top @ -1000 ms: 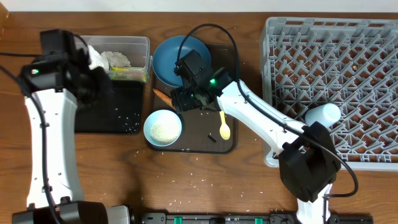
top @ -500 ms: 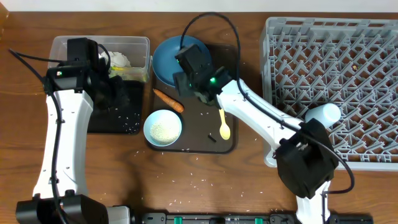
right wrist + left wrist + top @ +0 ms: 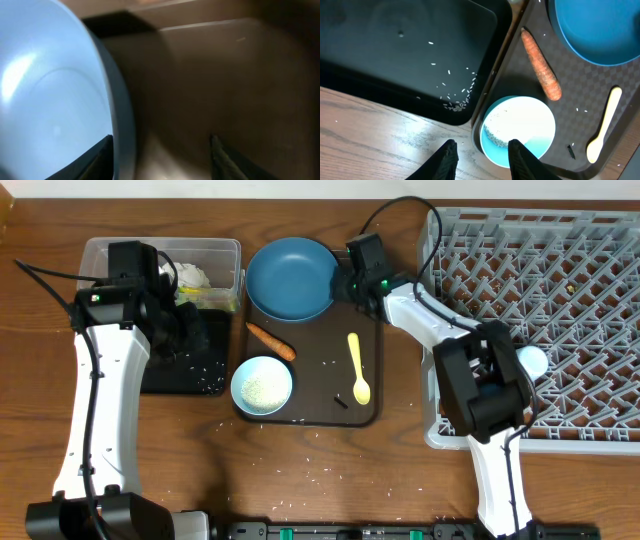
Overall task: Sort waste into correct bins and load items into the dishwasher rack
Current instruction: 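Lift the blue plate with the right gripper and carry it to the rack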
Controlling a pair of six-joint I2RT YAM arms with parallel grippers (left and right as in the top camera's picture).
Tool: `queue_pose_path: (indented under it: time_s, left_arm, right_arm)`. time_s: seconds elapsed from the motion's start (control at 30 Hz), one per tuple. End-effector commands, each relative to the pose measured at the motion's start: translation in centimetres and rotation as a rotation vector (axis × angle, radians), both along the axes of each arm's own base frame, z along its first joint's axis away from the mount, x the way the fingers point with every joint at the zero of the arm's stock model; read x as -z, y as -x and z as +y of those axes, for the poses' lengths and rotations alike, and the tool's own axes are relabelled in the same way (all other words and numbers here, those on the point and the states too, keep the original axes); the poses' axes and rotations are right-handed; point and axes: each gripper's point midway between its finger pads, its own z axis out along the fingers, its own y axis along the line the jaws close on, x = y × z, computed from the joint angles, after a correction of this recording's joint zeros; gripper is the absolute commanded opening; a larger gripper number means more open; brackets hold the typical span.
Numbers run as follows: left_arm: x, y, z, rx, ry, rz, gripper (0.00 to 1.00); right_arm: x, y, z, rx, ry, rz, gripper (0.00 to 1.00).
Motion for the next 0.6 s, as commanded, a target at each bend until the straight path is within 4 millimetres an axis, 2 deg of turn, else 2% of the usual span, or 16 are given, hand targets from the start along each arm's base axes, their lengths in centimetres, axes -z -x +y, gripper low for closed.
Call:
queue_pose_path:
  time_s: [0.0, 0.07, 0.17, 0.23, 0.4, 0.57]
  left_arm:
    - [-0.1, 0.3, 0.2, -0.01, -0.007, 0.001, 0.36]
    - [-0.1, 0.3, 0.2, -0.01, -0.007, 0.002, 0.37]
    - [-0.1, 0.3, 0.2, -0.01, -0.007, 0.001, 0.37]
    - [-0.1, 0.3, 0.2, -0.01, -0.007, 0.001, 0.37]
    - [-0.1, 0.3, 0.2, -0.01, -0.007, 0.001, 0.37]
    - [-0.1, 0.2, 0.2, -0.01, -0.007, -0.002, 0.38]
  right_arm:
    - [1.0, 0.8, 2.2, -0.031, -0.096, 0.056, 0.56]
    - [1.3, 1.1, 2.1, -0.029, -0.091, 0.071, 0.51]
    - [1.7, 1.6, 1.8, -0.029, -0.074, 0.099, 0.31]
    - [1.9, 1.9, 1.3, -0.022, -0.065, 0.117, 0.22]
    - [1.5, 1.9, -0.7, 0.002, -0.047, 0.148, 0.15]
    - [-1.7, 1.2, -2.7, -0.014, -0.027, 0.098, 0.05]
